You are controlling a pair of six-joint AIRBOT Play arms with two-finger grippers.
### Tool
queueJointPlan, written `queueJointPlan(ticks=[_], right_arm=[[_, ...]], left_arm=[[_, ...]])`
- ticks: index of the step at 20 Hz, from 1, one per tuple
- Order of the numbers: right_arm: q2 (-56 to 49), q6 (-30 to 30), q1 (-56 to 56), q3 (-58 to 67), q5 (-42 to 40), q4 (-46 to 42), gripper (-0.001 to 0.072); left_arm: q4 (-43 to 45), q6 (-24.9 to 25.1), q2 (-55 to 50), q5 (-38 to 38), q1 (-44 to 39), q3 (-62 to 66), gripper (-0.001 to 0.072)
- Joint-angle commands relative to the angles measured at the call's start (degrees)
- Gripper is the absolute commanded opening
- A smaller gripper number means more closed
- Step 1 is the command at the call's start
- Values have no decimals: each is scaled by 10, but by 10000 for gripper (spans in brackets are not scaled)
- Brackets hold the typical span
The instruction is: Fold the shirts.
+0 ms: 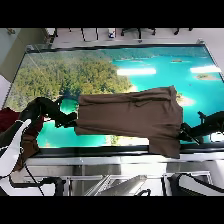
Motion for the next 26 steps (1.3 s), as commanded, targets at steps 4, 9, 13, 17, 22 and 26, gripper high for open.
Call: queueJointPlan(ticks=[4, 9, 13, 17, 22, 26], right_arm=[[62, -3, 5, 7, 17, 25, 20], [15, -39, 80, 96, 102, 101, 20], [-75, -30, 153, 236, 177, 101, 20], [-182, -26, 184, 370, 208, 101, 20], [-292, -26, 199, 456, 208, 101, 20], [-329, -26, 197, 461, 215, 90, 20]], left_arm=[[39, -3, 3, 16, 16, 12, 18], [36, -18, -11, 5, 6, 125, 18], [37, -40, -73, 9, -5, 231, 18], [37, -56, -143, 3, -8, 330, 18], [37, -63, -250, 9, -29, 436, 18], [37, -63, -316, 24, -41, 498, 19]])
